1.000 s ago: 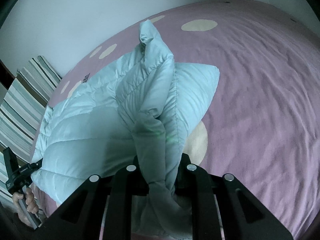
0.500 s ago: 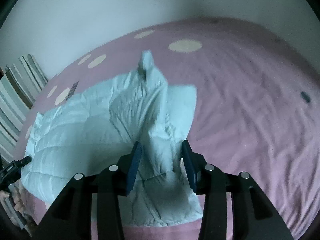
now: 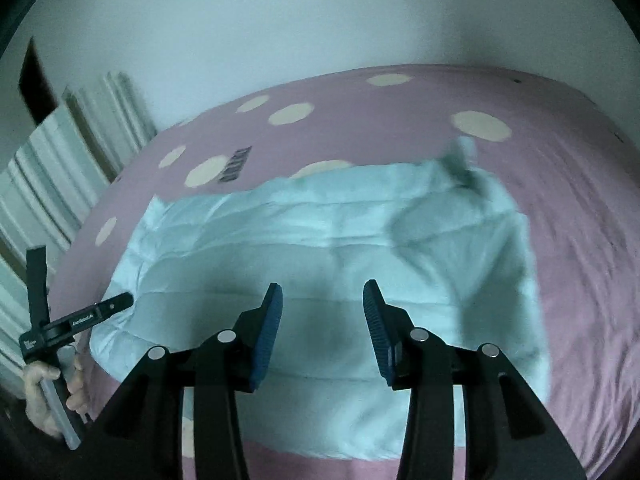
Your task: Fold large clothes
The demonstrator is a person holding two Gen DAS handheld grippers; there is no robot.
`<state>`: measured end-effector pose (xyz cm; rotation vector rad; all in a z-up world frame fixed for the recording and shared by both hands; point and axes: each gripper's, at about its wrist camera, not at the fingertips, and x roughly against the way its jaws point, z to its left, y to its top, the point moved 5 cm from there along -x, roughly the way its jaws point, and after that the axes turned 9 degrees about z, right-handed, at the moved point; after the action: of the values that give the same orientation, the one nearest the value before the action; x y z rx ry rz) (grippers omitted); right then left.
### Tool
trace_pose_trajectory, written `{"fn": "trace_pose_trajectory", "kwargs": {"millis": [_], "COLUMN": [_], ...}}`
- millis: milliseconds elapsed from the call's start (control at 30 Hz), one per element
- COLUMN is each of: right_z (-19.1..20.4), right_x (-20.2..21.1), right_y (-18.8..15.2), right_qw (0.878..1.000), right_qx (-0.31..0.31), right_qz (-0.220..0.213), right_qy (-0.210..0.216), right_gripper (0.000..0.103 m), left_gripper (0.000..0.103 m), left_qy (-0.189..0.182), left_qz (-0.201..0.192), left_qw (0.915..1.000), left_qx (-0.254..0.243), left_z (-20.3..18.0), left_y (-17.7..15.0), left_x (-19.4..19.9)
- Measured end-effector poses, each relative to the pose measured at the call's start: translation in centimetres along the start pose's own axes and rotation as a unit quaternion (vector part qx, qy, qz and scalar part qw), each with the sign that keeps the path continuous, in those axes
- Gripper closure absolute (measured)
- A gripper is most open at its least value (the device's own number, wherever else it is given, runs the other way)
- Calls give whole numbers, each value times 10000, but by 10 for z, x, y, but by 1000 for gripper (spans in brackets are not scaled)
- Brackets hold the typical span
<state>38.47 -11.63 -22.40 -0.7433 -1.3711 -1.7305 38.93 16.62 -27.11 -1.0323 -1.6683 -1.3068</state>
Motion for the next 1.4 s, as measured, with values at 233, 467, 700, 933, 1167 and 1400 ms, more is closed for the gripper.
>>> {"fn": "trace_pose_trajectory", "kwargs": {"millis": [233,467,700,933,1167,1400], "right_z": [41,43,42,44,43,43], "right_x": [-32,-70,-79,-79,-80,-79], "right_y": [8,-7,-12,-10,-10,-11], "right_qw": [9990,9953,9935,9937,9943,9948], "right_qx": [385,594,668,653,617,592], "right_qz": [188,545,606,612,578,542], "right_qy": [-85,-536,-696,-670,-652,-630], "right_gripper": [60,60,60,60,60,60], "left_gripper": [33,28,24,23,21,21], "left_qy": [60,67,74,128,189,-244], "left_qz": [-51,30,135,305,497,837], "left_qw": [10000,9999,9998,9990,9980,9961], "left_qx": [-47,-128,-162,-285,-333,-157], "left_z": [2,3,1,-4,-4,-2], "left_y": [6,12,17,20,29,36], "left_x": [1,-5,-11,-19,-23,-40]}}
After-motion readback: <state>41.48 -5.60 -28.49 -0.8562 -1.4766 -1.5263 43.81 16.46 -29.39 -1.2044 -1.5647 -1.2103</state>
